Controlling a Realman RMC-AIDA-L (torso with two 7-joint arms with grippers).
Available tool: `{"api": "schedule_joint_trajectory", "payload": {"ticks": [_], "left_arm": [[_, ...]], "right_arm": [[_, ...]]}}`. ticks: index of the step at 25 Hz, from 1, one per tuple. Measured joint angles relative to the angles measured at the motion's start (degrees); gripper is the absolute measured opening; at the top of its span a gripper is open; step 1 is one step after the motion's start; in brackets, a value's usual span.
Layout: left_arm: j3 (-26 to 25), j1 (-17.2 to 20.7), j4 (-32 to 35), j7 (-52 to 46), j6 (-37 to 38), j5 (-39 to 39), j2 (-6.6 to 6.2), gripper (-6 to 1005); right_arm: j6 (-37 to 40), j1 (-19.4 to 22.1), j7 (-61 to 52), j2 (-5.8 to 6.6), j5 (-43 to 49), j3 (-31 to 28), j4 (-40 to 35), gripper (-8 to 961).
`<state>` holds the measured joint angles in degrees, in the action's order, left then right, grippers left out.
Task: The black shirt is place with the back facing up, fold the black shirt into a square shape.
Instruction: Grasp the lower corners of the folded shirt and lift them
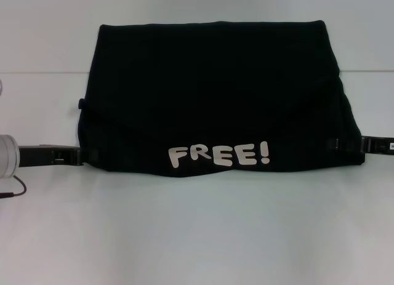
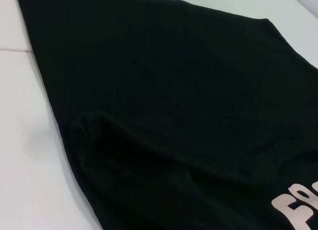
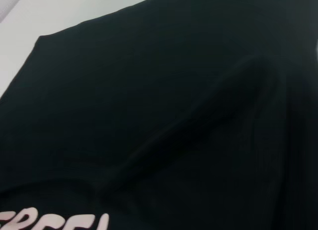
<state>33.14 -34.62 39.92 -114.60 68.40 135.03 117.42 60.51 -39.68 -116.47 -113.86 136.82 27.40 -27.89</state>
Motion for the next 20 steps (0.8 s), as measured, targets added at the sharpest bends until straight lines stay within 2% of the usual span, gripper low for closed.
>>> {"api": "schedule_joint_trajectory", "payload": {"ticks": [7,12,17,20], "left_arm": [[0.0,0.0,0.0,0.0,0.0,0.0,-0.06,35],[0.0,0.0,0.0,0.0,0.0,0.1,-0.09,35],[0.0,0.0,0.0,-0.1,0.0,0.1,-0.02,34],[-0.1,0.1,0.2,-0.5,0.6,0.1,-0.03,34]], "right_arm": [[0.7,-0.2,1.1,-0.36,-0.1,0.1,0.0,603],[0.8,-0.3,1.3,-0.47,0.0,0.6,-0.1,347],[1.3,0.2,1.7,-0.43,-0.3,0.5,-0.2,253],[2.8,1.0,2.8,0.21,-0.6,-0.6,-0.3,196]]}}
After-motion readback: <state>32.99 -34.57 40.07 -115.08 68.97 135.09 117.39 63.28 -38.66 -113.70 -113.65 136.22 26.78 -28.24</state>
